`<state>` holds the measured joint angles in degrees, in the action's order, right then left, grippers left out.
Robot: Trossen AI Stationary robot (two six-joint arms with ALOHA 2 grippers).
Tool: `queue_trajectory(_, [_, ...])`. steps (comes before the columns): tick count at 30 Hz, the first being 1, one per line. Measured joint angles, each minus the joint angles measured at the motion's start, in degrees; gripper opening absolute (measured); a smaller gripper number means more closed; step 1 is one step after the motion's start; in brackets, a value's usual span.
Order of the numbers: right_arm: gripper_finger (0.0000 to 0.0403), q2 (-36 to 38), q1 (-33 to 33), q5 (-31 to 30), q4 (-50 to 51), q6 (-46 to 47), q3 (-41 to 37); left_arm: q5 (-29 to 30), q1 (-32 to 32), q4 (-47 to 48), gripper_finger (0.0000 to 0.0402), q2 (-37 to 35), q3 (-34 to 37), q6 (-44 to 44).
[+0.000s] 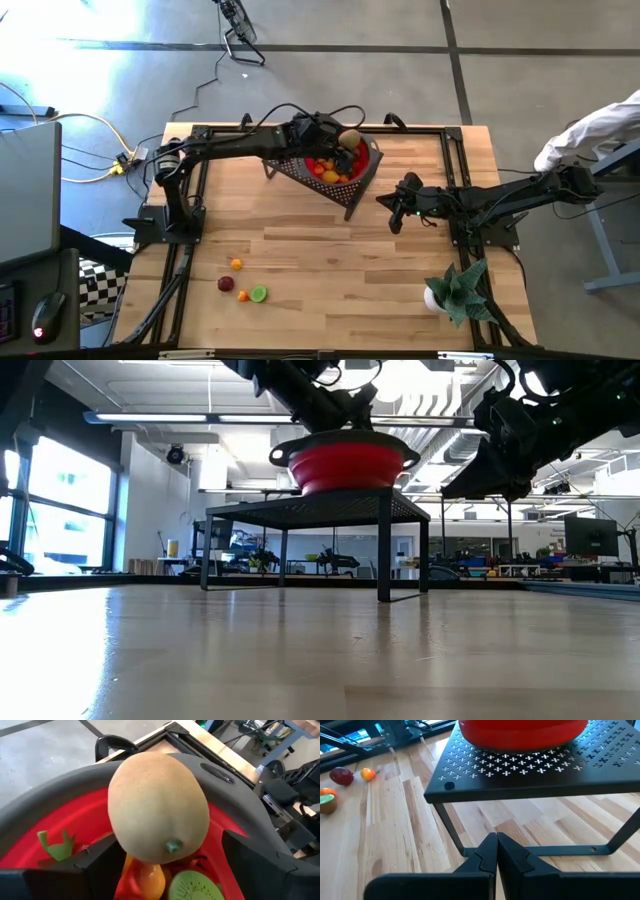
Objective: Pick & Place Fruit
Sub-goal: Put the kiwi into the strainer bowl on the shelf, then put the pear into the strainer bowl on the shelf
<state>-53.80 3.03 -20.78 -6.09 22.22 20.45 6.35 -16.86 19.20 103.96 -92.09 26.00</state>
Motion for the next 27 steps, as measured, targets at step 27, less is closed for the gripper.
queue_trajectory(27, [0.0002,0.0,0.0,-0.1,0.0,0.0,0.0,-12.9,0.0,2.1,0.0314,-8.4,0.0,-9.6])
